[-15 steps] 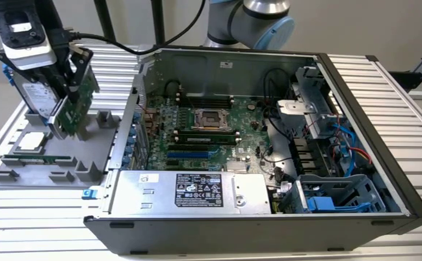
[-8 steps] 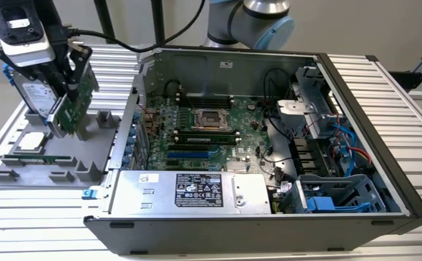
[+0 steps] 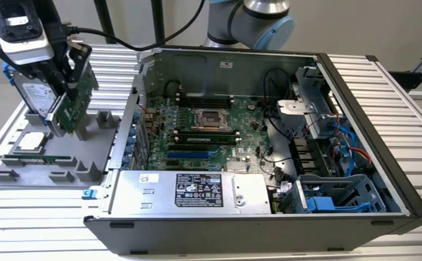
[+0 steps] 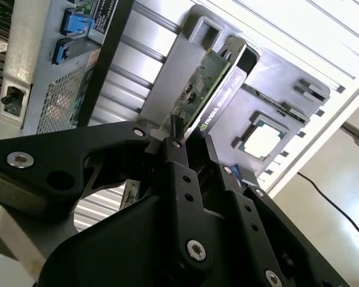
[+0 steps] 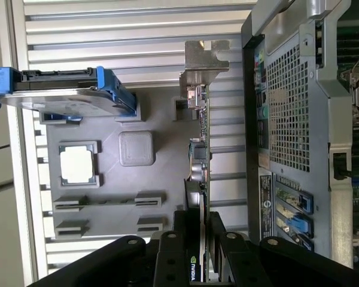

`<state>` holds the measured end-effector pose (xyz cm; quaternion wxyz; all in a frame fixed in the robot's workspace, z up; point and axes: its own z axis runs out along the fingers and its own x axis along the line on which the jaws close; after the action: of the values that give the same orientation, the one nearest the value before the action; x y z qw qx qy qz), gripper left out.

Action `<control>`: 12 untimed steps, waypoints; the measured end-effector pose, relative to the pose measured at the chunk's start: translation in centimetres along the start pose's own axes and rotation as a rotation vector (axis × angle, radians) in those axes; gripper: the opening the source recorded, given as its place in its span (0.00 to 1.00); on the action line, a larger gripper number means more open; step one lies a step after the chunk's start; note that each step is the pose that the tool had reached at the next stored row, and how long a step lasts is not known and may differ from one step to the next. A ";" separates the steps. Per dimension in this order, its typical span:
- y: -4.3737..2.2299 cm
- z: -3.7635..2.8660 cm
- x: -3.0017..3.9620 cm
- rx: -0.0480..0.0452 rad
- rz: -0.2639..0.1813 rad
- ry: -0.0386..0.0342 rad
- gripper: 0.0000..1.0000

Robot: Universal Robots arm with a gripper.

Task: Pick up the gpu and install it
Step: 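Pick up the gpu and move the gpu toward the slot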

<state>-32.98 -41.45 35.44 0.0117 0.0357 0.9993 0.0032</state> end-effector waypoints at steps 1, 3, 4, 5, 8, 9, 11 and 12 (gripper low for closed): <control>0.00 -0.03 0.00 0.0000 0.000 0.0000 0.00; 0.00 -0.08 0.00 -0.0001 0.000 -0.0001 0.00; 0.00 -0.11 0.00 0.0000 0.000 0.0000 0.00; 0.00 -0.14 0.00 0.0000 0.000 0.0000 0.00; 0.00 -0.19 -0.01 0.0000 0.000 0.0000 0.00; 0.00 -0.20 0.00 0.0000 0.000 0.0000 0.00; 0.00 -0.24 0.00 0.0000 0.000 0.0000 0.00; 0.00 -0.25 -0.01 0.0000 0.000 -0.0001 0.00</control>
<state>-32.98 -41.45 35.69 0.0118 0.0357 0.9993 0.0032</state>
